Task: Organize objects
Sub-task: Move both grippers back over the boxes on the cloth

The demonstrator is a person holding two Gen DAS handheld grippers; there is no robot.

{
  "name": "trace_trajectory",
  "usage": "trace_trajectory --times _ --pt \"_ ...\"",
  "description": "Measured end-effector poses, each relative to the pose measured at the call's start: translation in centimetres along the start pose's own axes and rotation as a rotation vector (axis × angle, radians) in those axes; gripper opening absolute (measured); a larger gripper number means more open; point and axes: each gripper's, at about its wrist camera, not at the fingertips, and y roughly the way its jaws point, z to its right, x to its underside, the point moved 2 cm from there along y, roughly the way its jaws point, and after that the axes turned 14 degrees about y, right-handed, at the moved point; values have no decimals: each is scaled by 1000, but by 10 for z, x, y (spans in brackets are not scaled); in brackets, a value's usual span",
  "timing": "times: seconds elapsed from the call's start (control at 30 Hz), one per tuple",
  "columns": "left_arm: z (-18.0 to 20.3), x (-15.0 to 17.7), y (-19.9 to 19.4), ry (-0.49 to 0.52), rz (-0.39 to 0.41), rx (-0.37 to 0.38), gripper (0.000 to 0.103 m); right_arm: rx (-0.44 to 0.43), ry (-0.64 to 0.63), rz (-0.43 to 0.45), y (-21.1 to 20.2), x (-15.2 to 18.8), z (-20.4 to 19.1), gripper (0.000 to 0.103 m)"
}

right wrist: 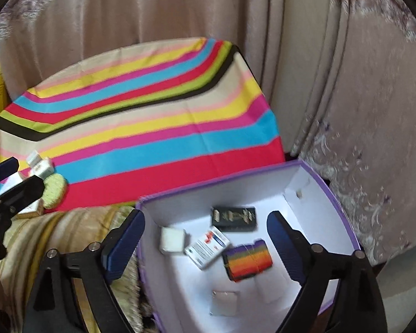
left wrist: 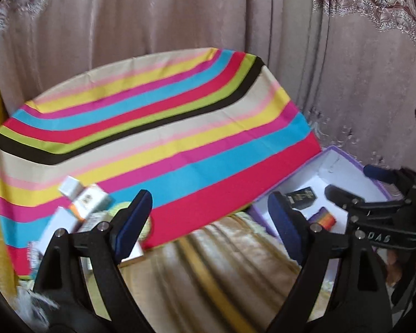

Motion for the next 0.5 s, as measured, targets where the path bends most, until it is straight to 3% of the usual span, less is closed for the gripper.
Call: trace_trajectory --times 0.17,0.37,0.5 --pt "-25 15 -14 -89 26 148 90 -56 -74 56 -6 1 -28 92" --pt "-64 41 -28 -201 -8 70 90 -249 -61 -105 4 10 -57 92" --pt "-90 65 -42 -263 -17 -3 90 -291 -105 -128 5 18 -79 92"
